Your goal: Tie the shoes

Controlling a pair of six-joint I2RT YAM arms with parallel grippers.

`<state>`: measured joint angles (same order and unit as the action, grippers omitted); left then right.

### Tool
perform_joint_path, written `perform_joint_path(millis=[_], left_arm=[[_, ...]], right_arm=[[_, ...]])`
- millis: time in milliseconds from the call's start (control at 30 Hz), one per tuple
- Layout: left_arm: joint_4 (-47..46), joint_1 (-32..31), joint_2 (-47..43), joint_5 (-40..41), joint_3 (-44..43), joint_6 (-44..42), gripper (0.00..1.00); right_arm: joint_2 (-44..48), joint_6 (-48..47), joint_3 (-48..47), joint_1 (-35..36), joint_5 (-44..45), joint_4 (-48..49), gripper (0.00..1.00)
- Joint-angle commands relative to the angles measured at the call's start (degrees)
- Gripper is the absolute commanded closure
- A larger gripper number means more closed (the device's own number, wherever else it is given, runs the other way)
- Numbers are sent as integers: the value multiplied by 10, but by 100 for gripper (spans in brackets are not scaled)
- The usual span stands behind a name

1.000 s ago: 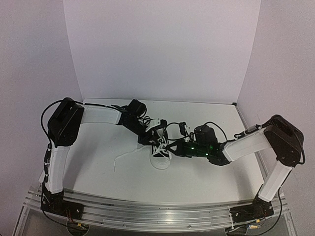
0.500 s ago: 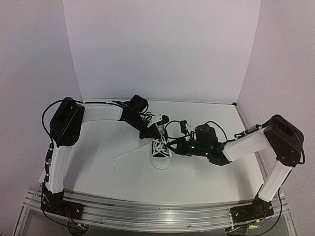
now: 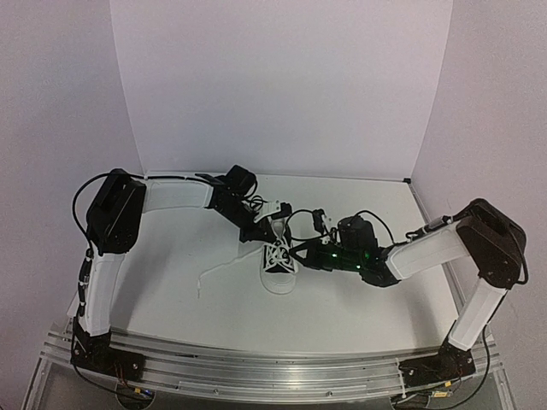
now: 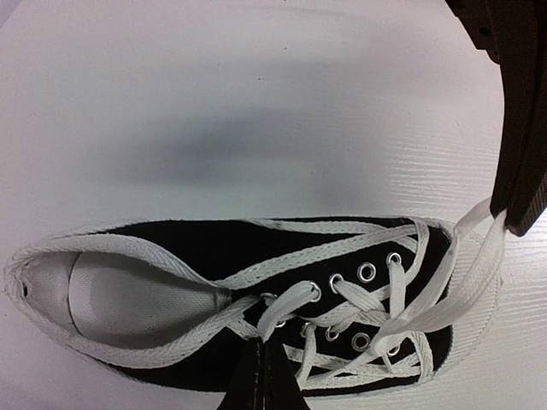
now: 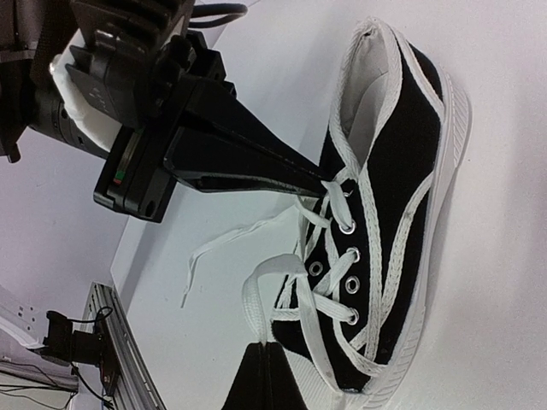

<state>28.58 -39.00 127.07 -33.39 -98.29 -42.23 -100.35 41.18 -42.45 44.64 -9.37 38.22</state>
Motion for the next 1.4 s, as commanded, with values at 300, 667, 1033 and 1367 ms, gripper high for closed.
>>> perform_joint_path(millis=[300,667,1033,1367], left_arm=[[39,0,-65,-4,-48,65,100],[39,0,-76,-6,-56,126,100],[37,0,-82,5,-50,137,100],[49,0,-92,-10,-27,163,100]], right_arm=[[-59,-40,-116,-3,69,-56,100],[-110,-51,-165,-3,54,-98,100],[-126,-24,-187,1,16,-124,100],[-153,59,-233,1,129,-123,100]])
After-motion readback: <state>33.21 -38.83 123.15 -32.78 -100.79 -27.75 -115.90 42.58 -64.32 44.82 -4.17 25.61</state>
